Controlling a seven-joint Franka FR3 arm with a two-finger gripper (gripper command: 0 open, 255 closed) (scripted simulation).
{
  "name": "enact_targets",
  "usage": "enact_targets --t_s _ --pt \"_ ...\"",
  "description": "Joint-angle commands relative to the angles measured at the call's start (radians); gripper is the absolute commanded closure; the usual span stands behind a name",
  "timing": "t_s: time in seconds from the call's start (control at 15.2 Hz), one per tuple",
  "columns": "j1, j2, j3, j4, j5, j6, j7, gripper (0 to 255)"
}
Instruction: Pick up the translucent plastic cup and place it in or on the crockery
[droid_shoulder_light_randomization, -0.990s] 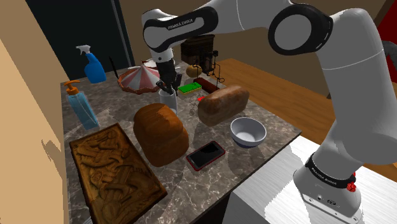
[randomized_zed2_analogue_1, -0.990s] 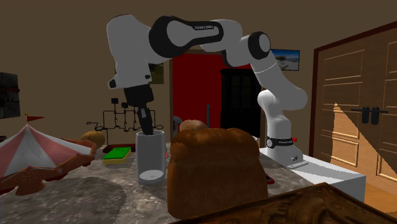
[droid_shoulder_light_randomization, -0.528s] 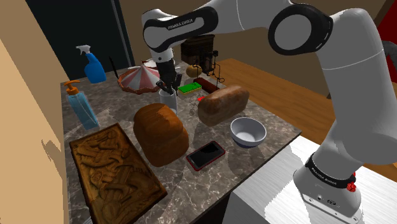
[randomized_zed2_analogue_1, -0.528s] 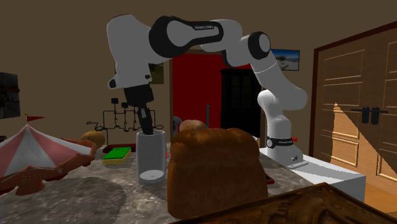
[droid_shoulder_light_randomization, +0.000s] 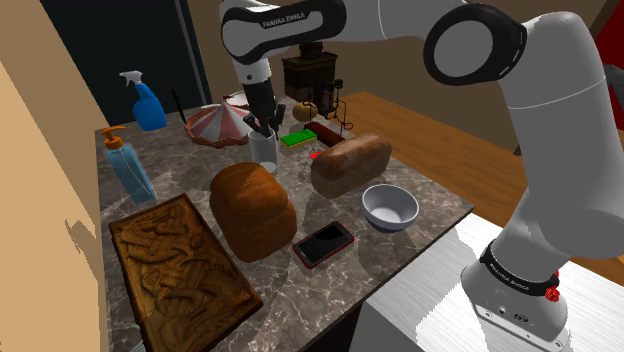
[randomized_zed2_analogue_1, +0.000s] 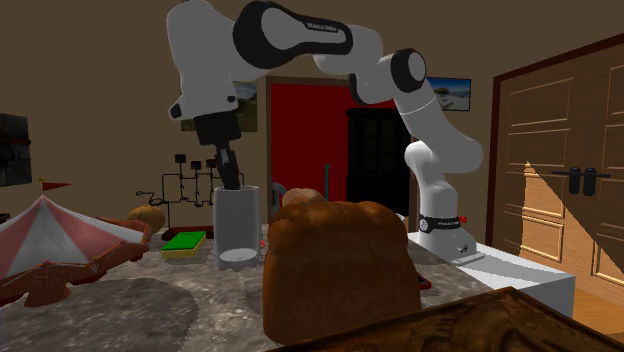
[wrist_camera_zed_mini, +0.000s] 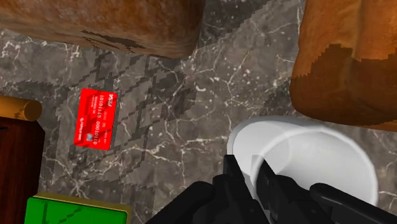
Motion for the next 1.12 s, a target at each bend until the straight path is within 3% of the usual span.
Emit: enact_targets --t_s 0.0,0.59,1.06 --pt "0.002 -0.001 0.001 0.025 0.0 -0.026 0.001 255" --pt "0.011 0.016 0.001 0.174 -0.001 -0.158 0.0 255" --pt "0.024 0.067 -0.001 0.358 -0.006 -0.29 -0.002 255"
